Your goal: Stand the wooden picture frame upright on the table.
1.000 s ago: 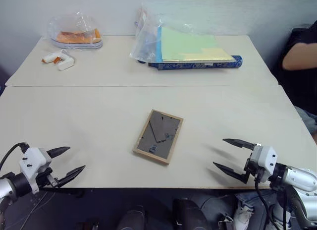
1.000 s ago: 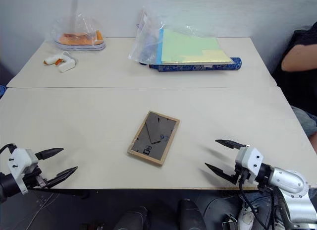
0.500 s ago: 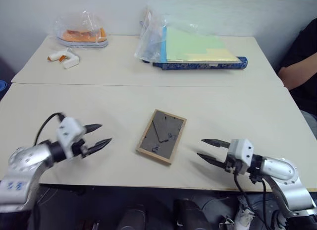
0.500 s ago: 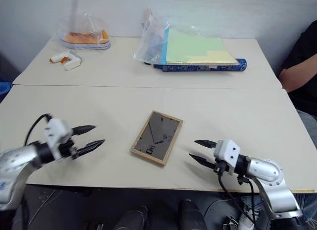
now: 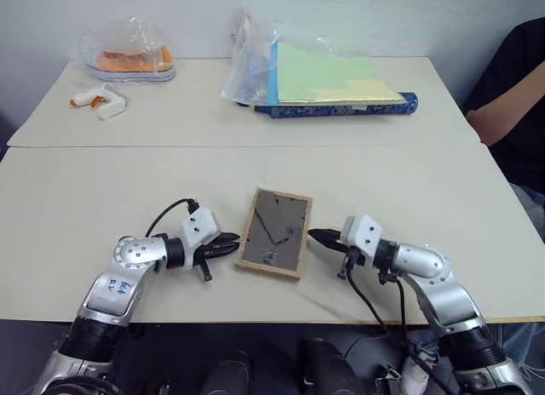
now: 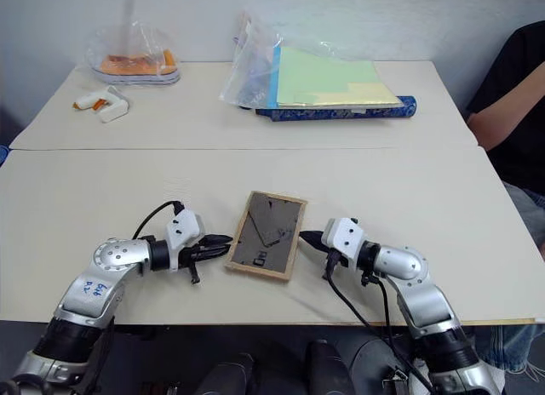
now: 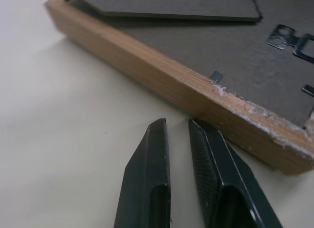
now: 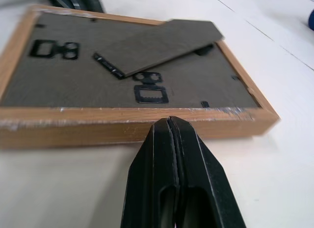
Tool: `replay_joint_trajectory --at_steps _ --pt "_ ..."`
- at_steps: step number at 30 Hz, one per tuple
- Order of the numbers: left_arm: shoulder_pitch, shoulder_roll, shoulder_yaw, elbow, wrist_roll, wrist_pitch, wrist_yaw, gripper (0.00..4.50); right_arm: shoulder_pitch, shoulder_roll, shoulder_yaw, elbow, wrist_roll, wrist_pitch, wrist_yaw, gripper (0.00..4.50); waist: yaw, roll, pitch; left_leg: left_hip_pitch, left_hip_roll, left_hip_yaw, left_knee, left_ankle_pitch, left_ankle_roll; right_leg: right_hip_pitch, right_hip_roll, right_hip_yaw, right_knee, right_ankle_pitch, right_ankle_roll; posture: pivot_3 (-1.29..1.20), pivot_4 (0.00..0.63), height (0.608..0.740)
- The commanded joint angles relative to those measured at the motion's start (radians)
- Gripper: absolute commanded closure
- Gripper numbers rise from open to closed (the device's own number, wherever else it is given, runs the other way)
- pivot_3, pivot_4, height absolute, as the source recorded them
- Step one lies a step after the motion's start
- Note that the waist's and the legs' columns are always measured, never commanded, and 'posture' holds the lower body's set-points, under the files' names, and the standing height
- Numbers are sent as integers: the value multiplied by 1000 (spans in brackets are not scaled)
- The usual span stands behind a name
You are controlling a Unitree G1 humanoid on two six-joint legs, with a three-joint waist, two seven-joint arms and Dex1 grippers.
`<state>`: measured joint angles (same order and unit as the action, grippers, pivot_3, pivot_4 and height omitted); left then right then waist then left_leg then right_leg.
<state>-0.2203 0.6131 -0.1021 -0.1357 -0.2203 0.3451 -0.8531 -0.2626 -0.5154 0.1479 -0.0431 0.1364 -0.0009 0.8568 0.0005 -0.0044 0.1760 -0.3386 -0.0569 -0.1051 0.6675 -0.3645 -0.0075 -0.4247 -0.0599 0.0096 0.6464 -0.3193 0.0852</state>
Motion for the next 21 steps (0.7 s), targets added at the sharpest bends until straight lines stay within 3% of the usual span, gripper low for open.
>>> replay_joint_trajectory --at_steps 1,8,11,14,16,18,21 --pt "36 -7 -11 -84 -29 29 -10 3764 -28 10 9 14 2 -15 13 4500 0 0 0 0 0 0 0 0 0 0 0 0 0 0 0 0 150 740" --pt "117 57 97 -131 -58 133 18 3764 -27 -31 -38 -10 52 -12 65 4500 -4 0 0 0 0 0 0 0 0 0 0 0 0 0 0 0 150 740" --pt "115 83 194 -182 -240 419 23 3165 4 -85 -65 -47 80 3 107 4500 -1 0 0 0 0 0 -1 0 0 -1 0 1 1 0 0 0 150 740" --pt "41 122 268 -197 -487 890 10 2289 31 -132 -59 -67 73 11 139 4500 2 0 0 -1 0 0 0 0 1 0 0 0 1 0 0 0 150 740" --pt "-43 84 305 -162 -532 1099 68 1697 40 -142 -38 -75 51 7 142 4500 1 0 0 -1 0 -1 1 0 1 0 0 0 1 0 0 0 150 740" --pt "-115 67 297 -106 -564 1236 126 1117 45 -142 -17 -86 30 26 132 4500 1 0 0 -1 -1 -1 1 0 1 0 0 0 1 0 0 0 150 740" --pt "-195 33 255 -9 -664 1269 242 252 44 -123 12 -102 3 49 109 4500 -1 0 0 0 -1 -1 1 0 1 0 0 0 2 0 0 0 150 740"
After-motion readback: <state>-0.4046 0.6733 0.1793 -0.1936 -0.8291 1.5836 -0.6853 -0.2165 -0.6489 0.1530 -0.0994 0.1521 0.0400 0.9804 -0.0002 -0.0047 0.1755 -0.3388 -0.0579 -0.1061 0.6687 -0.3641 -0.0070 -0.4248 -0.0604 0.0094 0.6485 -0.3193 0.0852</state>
